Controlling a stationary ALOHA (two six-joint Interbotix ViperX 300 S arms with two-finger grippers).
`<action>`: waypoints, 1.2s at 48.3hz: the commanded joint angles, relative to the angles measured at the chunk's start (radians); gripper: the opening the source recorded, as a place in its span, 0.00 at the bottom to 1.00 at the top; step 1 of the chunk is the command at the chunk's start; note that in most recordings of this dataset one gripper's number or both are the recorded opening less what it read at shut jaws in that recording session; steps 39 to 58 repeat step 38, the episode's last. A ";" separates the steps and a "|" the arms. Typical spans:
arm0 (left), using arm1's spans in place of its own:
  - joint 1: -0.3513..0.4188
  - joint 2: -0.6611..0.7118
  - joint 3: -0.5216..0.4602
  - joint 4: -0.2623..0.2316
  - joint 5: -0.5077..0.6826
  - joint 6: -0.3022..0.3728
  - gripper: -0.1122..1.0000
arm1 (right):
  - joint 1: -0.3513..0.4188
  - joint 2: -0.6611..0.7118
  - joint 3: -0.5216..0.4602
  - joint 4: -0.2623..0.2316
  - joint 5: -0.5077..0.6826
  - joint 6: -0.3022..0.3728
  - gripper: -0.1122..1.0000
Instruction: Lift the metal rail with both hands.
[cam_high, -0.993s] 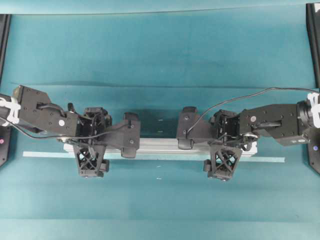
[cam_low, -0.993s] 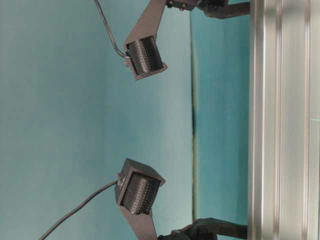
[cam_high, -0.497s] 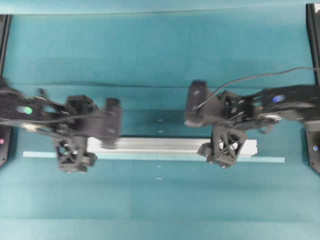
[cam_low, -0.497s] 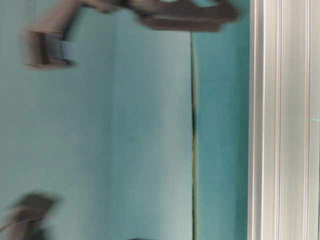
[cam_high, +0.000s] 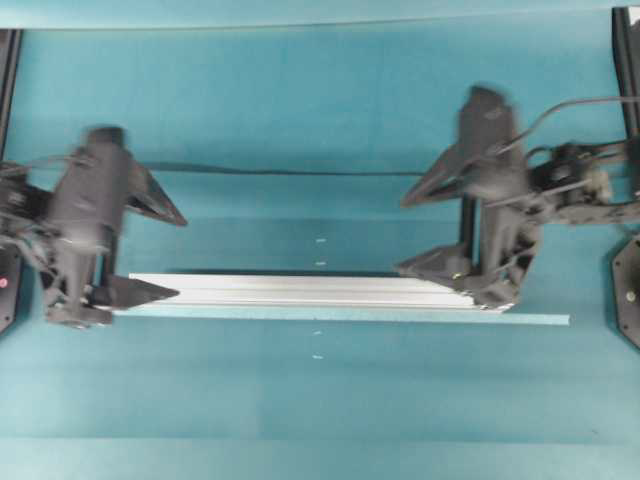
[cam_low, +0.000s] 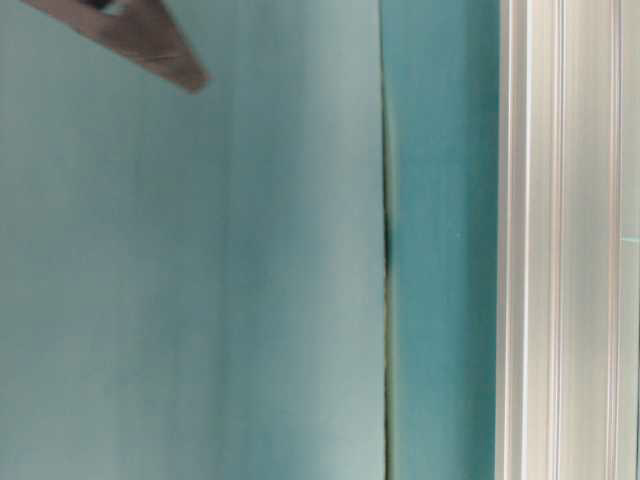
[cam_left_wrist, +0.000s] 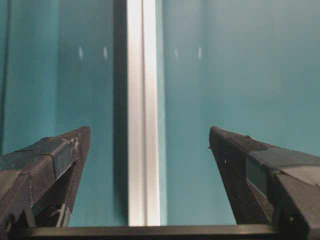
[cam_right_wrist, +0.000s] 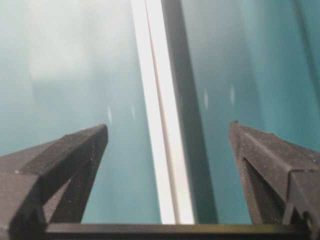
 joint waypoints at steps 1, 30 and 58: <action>0.003 -0.037 -0.005 0.002 -0.051 0.000 0.99 | 0.002 -0.048 0.008 -0.002 -0.063 -0.005 0.99; 0.003 -0.206 0.051 0.002 -0.307 -0.002 0.99 | 0.002 -0.405 0.150 -0.002 -0.224 0.003 0.99; 0.005 -0.284 0.074 0.002 -0.394 -0.002 0.99 | 0.002 -0.479 0.189 0.000 -0.238 0.005 0.99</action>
